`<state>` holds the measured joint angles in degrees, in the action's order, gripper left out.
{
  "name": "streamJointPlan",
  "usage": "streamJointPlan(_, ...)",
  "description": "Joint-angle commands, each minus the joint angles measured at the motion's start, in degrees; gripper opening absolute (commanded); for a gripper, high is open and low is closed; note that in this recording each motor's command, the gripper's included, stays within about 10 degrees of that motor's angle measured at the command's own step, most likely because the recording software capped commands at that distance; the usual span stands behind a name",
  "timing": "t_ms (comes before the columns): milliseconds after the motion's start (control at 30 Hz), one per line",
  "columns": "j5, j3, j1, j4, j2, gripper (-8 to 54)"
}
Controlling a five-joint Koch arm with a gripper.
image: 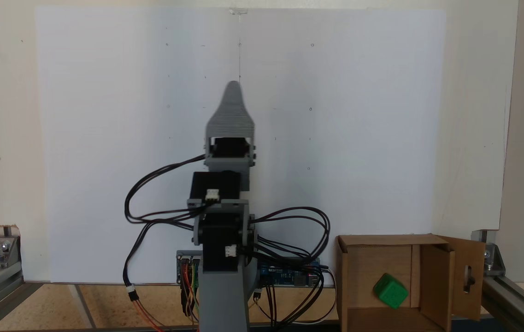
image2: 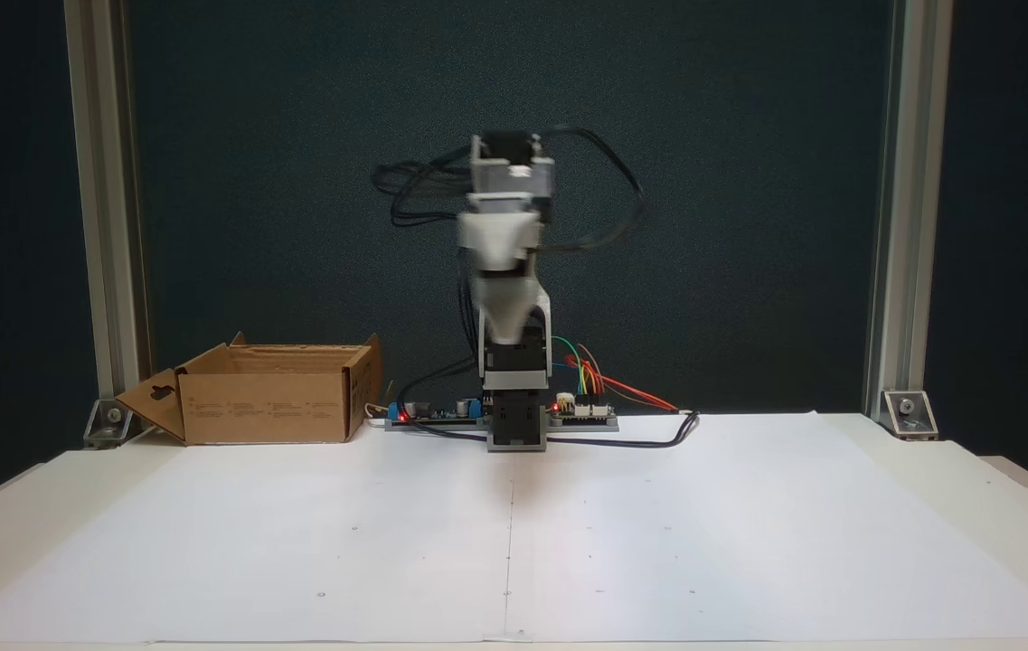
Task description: Grasp a green dice and put it in the bin.
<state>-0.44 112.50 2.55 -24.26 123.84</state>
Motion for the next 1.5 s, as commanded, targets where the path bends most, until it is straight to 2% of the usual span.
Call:
streamJointPlan(0,2.37,1.41,1.23,9.47,3.52,44.3)
streamJointPlan(167,2.46,9.58,1.58,22.04,11.95,44.8)
streamJointPlan(333,2.29,13.89,-1.41,33.99,12.22,45.7)
streamJointPlan(867,0.35,42.63,-3.78,72.4,12.22,43.0)
streamJointPlan(1467,0.26,60.12,-3.78,113.27,12.13,44.8)
